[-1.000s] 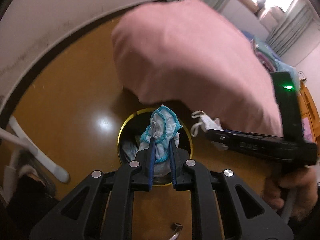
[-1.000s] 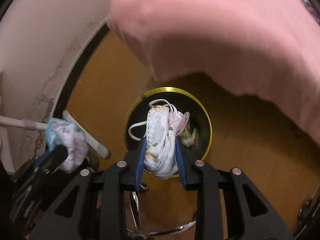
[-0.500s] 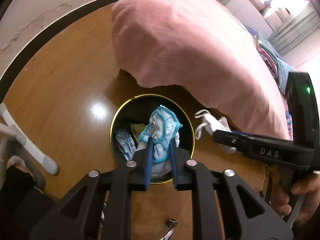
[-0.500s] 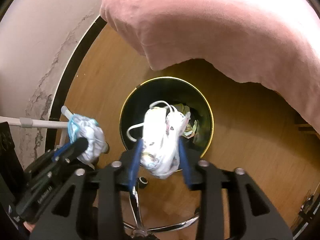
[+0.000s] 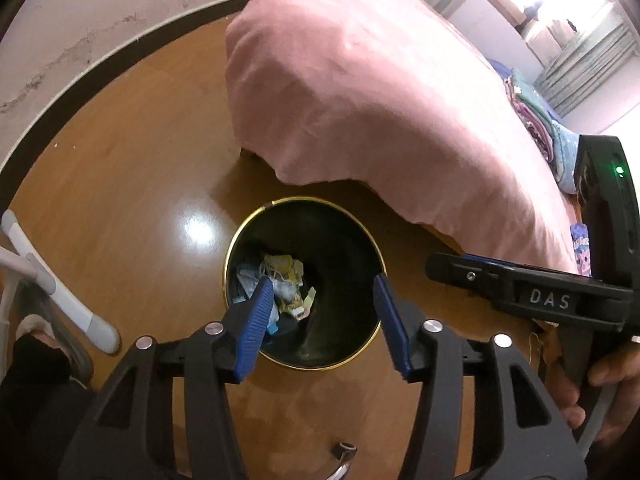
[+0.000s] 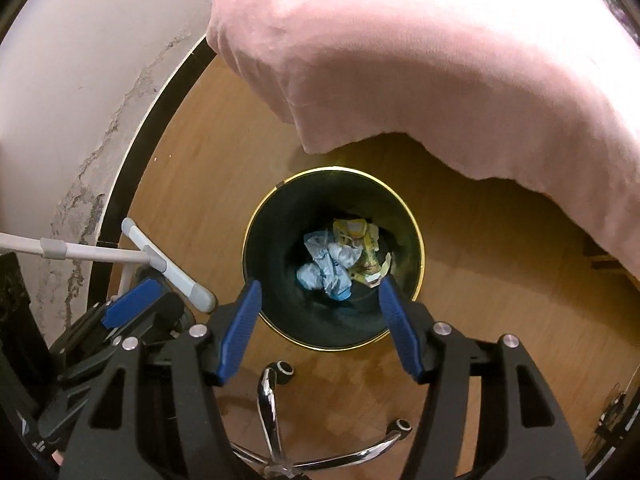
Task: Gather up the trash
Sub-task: 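Move both tools back to the desk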
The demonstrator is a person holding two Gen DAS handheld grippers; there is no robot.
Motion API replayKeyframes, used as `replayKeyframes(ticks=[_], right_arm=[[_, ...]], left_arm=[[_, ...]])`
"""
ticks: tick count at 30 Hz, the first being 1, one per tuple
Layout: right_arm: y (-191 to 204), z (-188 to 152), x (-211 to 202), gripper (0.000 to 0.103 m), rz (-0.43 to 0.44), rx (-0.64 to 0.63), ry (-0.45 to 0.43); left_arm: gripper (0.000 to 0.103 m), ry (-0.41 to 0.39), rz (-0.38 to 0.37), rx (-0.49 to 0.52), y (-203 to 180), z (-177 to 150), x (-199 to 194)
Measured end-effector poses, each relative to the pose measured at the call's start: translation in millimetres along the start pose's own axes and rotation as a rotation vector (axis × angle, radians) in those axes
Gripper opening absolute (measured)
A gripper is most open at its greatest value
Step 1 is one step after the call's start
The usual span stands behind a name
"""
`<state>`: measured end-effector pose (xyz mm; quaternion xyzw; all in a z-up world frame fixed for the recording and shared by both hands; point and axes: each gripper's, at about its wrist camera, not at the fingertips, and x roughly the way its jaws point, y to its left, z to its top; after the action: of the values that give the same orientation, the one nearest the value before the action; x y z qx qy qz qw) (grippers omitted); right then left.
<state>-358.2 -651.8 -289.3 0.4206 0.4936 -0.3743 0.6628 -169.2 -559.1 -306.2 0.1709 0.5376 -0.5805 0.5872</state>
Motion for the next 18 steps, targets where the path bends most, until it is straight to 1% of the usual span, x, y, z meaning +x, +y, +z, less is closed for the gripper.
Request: replayKeyframes(ticks=[1,2,4,5,6,7,9,11,12,13,15,17,18], right_arm=[[4,0,-6,0.065,-0.007,-0.011,-0.017],[11,1,-18,0.068,-0.023,-0.041,-0.053],[22,1,-39,0.077,-0.056,-0.087,-0.117],[32,1,-56,0.079,-0.079,-0.116,-0.170],[41,0,-74,0.081,-0.084,-0.136,-0.217],[48,-1,-87,0.081,-0.069,-0.146,-0.247],[72,-5,-122,0.081,-0.006,-0.179,-0.318],[101,-13,-153,0.082,0.058,-0.230,-0.375],[121,-20,-167,0.083,0.103,-0.268,-0.399],[136,-24,-176,0.083,0.134,-0.296,-0.411],[182,-38,-193,0.083,0.217,-0.395,-0.419],[231,-55,-201,0.083,0.295,-0.501,-0.400],[257,-65,-203,0.083,0.330,-0.555,-0.382]], left_arm=[[0.062,-0.018,0.018,0.011,-3,-1,-8],[0.067,-0.039,0.033,0.028,-7,-1,-18],[0.087,-0.097,0.056,0.077,-20,-2,-52],[0.092,-0.126,0.069,0.096,-25,-2,-69],[0.092,-0.165,0.091,0.117,-32,-2,-93],[0.092,-0.199,0.106,0.137,-37,-2,-118],[0.094,-0.264,0.120,0.177,-44,-7,-171],[0.095,-0.326,0.176,0.197,-42,-19,-234],[0.095,-0.346,0.201,0.199,-38,-24,-255],[0.095,-0.368,0.242,0.198,-32,-33,-283],[0.095,-0.411,0.323,0.176,-13,-53,-337],[0.096,-0.440,0.420,0.137,11,-75,-384],[0.096,-0.460,0.479,0.097,29,-89,-410]])
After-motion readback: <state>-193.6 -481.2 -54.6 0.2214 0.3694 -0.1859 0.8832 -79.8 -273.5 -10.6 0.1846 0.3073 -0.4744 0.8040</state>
